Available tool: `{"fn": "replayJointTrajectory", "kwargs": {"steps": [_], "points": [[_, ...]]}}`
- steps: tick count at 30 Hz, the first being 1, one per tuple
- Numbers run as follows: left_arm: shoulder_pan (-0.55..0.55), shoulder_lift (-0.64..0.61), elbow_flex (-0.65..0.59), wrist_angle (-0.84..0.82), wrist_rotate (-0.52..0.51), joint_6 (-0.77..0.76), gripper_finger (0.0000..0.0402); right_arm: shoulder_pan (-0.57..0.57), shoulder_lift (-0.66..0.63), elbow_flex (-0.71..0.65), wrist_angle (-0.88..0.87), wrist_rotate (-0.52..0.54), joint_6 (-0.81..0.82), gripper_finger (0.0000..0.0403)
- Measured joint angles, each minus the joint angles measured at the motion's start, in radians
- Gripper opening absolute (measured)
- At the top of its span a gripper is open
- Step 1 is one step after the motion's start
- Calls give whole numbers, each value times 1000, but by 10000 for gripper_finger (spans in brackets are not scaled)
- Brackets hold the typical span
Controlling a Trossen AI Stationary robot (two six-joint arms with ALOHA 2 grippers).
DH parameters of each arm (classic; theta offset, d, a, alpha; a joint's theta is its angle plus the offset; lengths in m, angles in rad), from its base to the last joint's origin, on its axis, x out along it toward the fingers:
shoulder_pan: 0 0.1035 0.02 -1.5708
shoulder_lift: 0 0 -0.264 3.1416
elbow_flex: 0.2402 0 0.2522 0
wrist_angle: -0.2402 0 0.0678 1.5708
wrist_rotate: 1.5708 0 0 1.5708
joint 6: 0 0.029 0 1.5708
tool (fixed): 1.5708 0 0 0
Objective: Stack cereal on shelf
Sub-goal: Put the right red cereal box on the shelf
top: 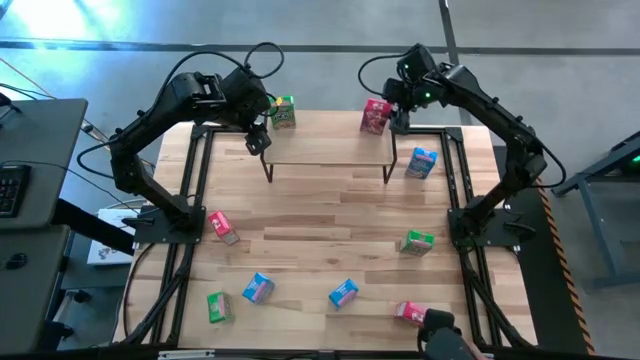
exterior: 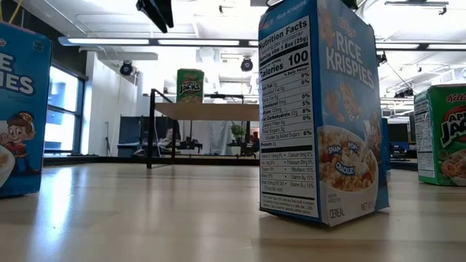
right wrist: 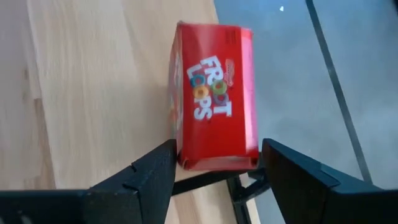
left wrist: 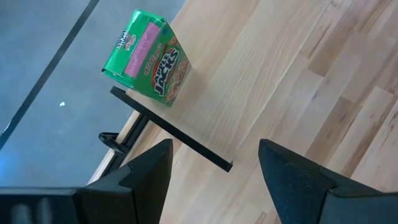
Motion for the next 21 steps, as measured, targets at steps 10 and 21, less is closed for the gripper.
{"fn": "replayJointTrajectory", "kwargs": {"steps": [10, 21], "points": [[0, 0, 0, 0, 0, 0, 230, 0, 0, 0, 4, 74, 8, 229], [0, 0, 0, 0, 0, 0, 230, 3, -16, 21, -66, 60, 58, 229]]}}
